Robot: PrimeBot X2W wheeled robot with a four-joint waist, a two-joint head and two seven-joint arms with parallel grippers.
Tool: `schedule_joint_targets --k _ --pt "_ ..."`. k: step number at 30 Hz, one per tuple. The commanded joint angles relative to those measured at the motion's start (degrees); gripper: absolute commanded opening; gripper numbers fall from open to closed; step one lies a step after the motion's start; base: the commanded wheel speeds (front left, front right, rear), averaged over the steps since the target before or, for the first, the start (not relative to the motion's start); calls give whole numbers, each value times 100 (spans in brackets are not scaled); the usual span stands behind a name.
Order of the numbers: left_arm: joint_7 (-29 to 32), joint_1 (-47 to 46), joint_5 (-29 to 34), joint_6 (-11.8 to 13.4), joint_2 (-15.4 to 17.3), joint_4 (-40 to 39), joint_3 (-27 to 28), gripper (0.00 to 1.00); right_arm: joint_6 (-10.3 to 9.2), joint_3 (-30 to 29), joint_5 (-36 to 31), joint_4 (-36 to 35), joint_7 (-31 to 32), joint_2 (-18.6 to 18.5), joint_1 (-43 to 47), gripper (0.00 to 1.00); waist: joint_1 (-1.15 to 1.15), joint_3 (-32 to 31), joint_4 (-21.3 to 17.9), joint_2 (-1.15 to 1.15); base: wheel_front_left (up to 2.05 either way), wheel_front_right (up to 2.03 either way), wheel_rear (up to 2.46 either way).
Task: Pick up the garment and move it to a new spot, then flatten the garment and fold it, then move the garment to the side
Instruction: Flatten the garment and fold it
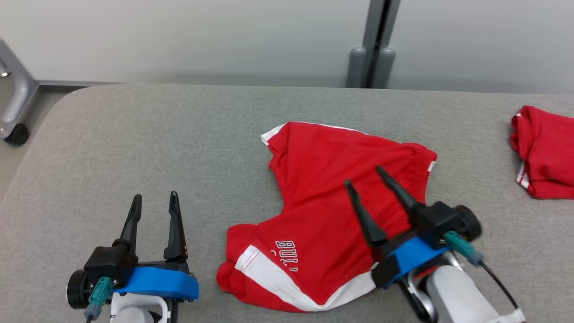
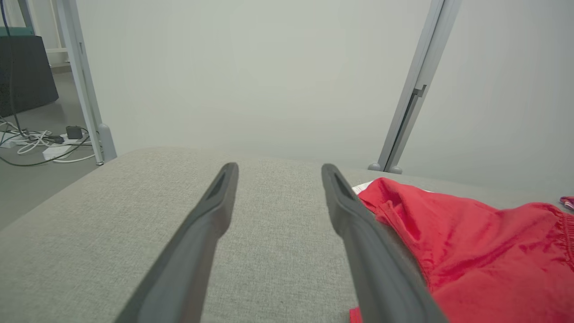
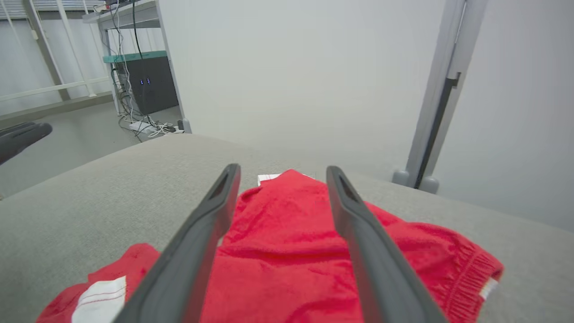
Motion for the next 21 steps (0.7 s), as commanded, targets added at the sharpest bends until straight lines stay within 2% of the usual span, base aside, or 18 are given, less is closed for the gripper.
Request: schedule_joint_targets --k 1,10,15,21 --pt "-25 18 44 -8 -1 -5 51 100 1 -114 -63 -73 -22 -14 132 100 0 -68 -94 0 0 0 0" --pt "-25 122 118 -59 -1 8 167 100 1 -1397 -402 -816 108 -4 1051 100 0 -188 -348 0 0 0 0" --pt "-26 204 155 -100 -3 33 205 100 1 -1731 -324 -1134 270 2 1542 100 0 -257 -387 0 0 0 0" --pt "-25 248 186 -118 -3 58 223 100 1 -1865 -266 -1269 371 2 1835 100 0 -285 -397 0 0 0 0"
